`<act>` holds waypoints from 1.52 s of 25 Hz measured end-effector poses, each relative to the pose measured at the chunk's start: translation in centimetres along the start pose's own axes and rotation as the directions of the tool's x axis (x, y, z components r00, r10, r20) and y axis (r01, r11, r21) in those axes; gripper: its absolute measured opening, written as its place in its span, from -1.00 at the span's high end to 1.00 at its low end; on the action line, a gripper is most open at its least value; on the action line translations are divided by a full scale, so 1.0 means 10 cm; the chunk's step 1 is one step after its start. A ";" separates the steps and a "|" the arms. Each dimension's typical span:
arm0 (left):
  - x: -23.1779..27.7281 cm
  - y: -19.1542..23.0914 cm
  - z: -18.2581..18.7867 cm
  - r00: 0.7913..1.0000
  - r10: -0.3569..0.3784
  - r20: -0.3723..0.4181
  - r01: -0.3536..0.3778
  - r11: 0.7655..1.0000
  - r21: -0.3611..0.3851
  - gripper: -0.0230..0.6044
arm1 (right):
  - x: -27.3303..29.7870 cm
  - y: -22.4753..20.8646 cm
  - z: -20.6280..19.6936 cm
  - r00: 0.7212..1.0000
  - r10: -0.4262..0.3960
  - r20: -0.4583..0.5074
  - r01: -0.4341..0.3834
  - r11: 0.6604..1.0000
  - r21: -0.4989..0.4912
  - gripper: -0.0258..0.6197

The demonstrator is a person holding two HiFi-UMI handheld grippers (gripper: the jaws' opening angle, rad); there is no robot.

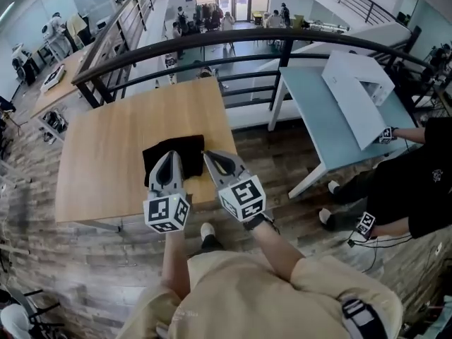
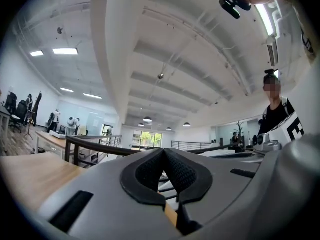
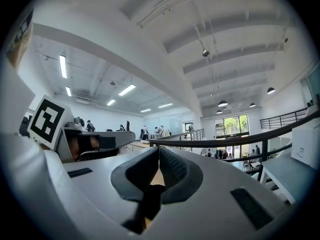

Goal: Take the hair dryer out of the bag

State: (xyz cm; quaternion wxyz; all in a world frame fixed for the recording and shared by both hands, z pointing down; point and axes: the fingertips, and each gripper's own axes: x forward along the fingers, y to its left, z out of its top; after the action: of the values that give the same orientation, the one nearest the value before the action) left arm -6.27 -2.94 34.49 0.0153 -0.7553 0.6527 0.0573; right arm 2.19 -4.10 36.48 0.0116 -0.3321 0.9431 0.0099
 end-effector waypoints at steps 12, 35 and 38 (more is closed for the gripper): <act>0.97 0.96 -0.14 0.994 -0.097 -0.055 0.097 0.995 -0.013 0.89 | 1.31 -0.32 -0.06 0.996 -0.082 -0.023 0.082 0.997 0.001 0.88; 1.51 2.04 -1.56 0.915 -0.097 -0.391 0.073 0.994 -0.078 0.89 | 2.28 -0.61 -0.94 0.974 -0.106 -0.198 0.108 0.994 -0.002 0.88; 1.53 2.04 -1.93 0.863 -0.105 -0.494 0.089 0.994 -0.057 0.89 | 2.31 -0.73 -1.13 0.967 -0.086 -0.240 0.091 0.996 0.008 0.88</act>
State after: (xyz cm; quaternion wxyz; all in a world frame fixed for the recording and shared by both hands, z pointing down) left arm -22.95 -22.92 53.06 -0.1620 -0.7766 0.5950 -0.1290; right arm -11.44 -24.54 47.04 -0.0984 -0.3724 0.9220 -0.0398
